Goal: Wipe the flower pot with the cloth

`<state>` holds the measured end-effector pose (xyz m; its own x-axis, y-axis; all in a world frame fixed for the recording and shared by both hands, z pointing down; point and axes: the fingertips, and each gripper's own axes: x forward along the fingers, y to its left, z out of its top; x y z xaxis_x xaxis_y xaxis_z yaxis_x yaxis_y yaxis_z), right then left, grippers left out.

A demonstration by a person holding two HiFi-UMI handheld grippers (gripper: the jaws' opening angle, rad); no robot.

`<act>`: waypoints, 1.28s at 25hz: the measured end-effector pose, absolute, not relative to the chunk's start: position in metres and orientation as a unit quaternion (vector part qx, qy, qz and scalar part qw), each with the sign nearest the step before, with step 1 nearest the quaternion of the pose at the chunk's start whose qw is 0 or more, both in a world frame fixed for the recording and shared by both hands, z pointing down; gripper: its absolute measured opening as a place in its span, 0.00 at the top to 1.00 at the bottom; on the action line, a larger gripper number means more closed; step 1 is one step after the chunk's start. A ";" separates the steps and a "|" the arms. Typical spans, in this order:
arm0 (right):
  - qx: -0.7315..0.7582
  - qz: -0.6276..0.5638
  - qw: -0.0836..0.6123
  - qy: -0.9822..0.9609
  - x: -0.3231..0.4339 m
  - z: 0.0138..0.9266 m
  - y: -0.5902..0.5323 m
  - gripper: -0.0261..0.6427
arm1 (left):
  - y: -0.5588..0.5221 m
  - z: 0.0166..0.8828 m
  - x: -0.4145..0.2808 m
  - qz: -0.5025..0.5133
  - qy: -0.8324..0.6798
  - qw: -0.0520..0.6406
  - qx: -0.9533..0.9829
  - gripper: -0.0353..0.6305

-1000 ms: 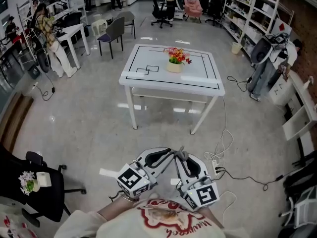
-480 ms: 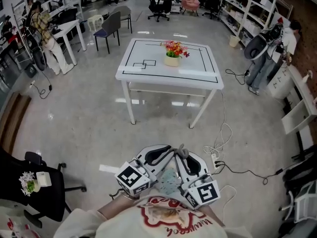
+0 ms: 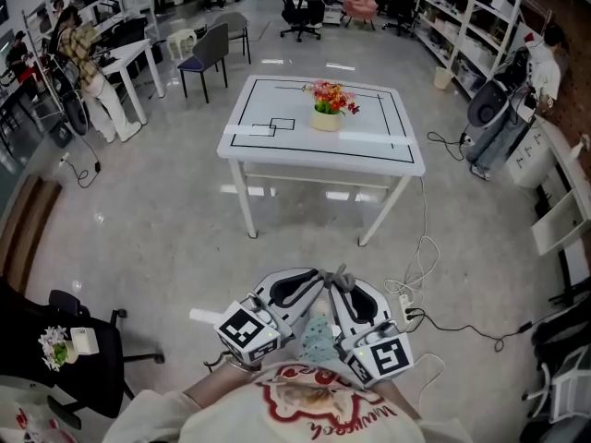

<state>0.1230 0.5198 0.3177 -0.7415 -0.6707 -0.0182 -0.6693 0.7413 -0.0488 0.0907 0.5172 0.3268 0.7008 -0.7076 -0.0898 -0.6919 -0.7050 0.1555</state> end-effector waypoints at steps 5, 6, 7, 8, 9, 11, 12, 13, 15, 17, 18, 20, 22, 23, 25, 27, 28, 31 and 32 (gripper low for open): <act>-0.358 -0.022 0.016 0.933 0.121 0.320 0.482 0.87 | 0.481 0.329 0.089 -0.065 -0.381 0.056 0.921 0.85; -0.357 -0.022 0.017 0.934 0.120 0.320 0.474 0.87 | 0.472 0.329 0.088 -0.067 -0.383 0.056 0.920 0.85; -0.355 -0.023 0.017 0.934 0.119 0.320 0.465 0.87 | 0.464 0.330 0.087 -0.068 -0.385 0.057 0.919 0.85; -0.354 -0.025 0.018 0.935 0.118 0.321 0.456 0.87 | 0.456 0.331 0.086 -0.068 -0.387 0.058 0.918 0.85; -0.352 -0.026 0.019 0.935 0.117 0.322 0.447 0.87 | 0.447 0.332 0.086 -0.066 -0.388 0.057 0.917 0.85; -0.349 -0.026 0.019 0.937 0.116 0.322 0.427 0.87 | 0.429 0.332 0.085 -0.062 -0.391 0.055 0.917 0.85; -0.346 -0.026 0.019 0.938 0.116 0.321 0.417 0.87 | 0.419 0.331 0.084 -0.063 -0.394 0.055 0.915 0.85; -0.343 -0.025 0.018 0.939 0.115 0.319 0.407 0.87 | 0.408 0.329 0.083 -0.065 -0.398 0.054 0.913 0.85; -0.338 -0.021 0.021 0.941 0.115 0.313 0.388 0.87 | 0.389 0.324 0.081 -0.069 -0.405 0.050 0.910 0.85; -0.334 -0.017 0.024 0.942 0.117 0.306 0.369 0.87 | 0.370 0.318 0.083 -0.071 -0.409 0.045 0.909 0.85; -0.332 -0.015 0.025 0.943 0.119 0.304 0.360 0.87 | 0.361 0.315 0.084 -0.072 -0.411 0.043 0.908 0.85; -0.330 -0.014 0.027 0.943 0.123 0.300 0.340 0.87 | 0.342 0.311 0.087 -0.073 -0.416 0.039 0.906 0.85; -0.328 -0.014 0.031 0.944 0.126 0.296 0.320 0.87 | 0.324 0.307 0.089 -0.071 -0.419 0.035 0.905 0.85; -0.327 -0.014 0.034 0.944 0.127 0.294 0.311 0.87 | 0.315 0.305 0.090 -0.071 -0.420 0.032 0.904 0.85; -0.326 -0.015 0.037 0.944 0.130 0.293 0.295 0.87 | 0.299 0.302 0.094 -0.072 -0.423 0.029 0.903 0.85; -0.325 -0.017 0.037 0.945 0.134 0.294 0.279 0.87 | 0.282 0.303 0.098 -0.071 -0.425 0.030 0.902 0.85; -0.324 -0.018 0.035 0.945 0.135 0.296 0.271 0.87 | 0.274 0.305 0.100 -0.069 -0.425 0.031 0.902 0.85; -0.322 -0.020 0.034 0.946 0.139 0.299 0.248 0.87 | 0.253 0.310 0.104 -0.067 -0.427 0.035 0.901 0.85; -0.321 -0.019 0.034 0.946 0.140 0.300 0.241 0.87 | 0.247 0.311 0.105 -0.068 -0.428 0.037 0.901 0.85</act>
